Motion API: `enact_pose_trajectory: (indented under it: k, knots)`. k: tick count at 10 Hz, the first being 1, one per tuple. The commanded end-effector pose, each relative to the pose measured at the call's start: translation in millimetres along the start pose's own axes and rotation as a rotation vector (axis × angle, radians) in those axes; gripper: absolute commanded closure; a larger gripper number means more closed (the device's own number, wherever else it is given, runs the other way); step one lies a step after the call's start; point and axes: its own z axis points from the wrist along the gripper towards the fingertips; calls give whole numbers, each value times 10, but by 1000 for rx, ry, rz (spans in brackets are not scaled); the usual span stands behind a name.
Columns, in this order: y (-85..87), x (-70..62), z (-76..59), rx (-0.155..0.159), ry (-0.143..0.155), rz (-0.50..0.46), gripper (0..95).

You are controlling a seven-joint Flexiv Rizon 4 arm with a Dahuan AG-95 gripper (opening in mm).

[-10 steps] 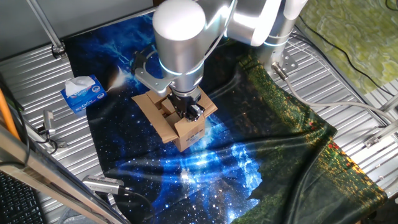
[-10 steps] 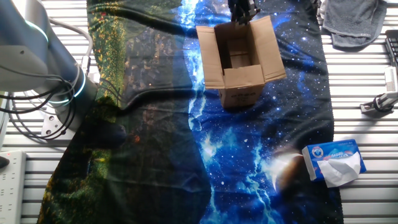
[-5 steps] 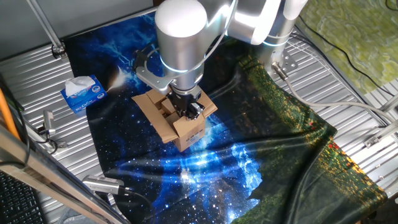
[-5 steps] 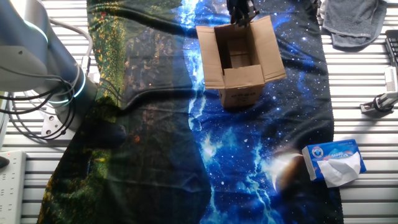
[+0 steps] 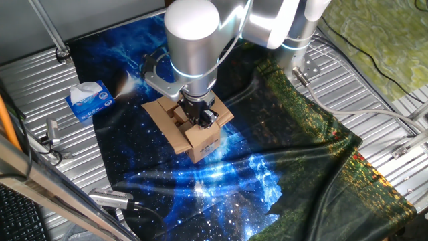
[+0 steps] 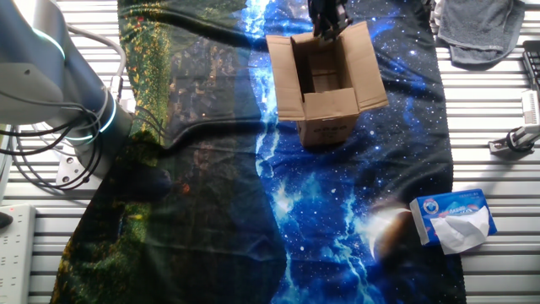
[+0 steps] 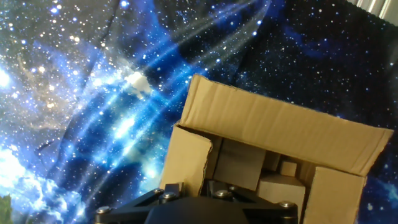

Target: Cover the box

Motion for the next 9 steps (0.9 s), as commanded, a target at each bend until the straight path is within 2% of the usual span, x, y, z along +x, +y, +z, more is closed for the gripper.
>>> enact_pose_trajectory:
  k: [1,2,3,9]
  knots:
    - [-6,-18,23,-1,-3,-4,760]
    - [-8,-20,34,0,-3,-6,760]
    - [-11,-22,51,1,-2,-10,570]
    - [-32,-18,131,-1,-18,-14,570]
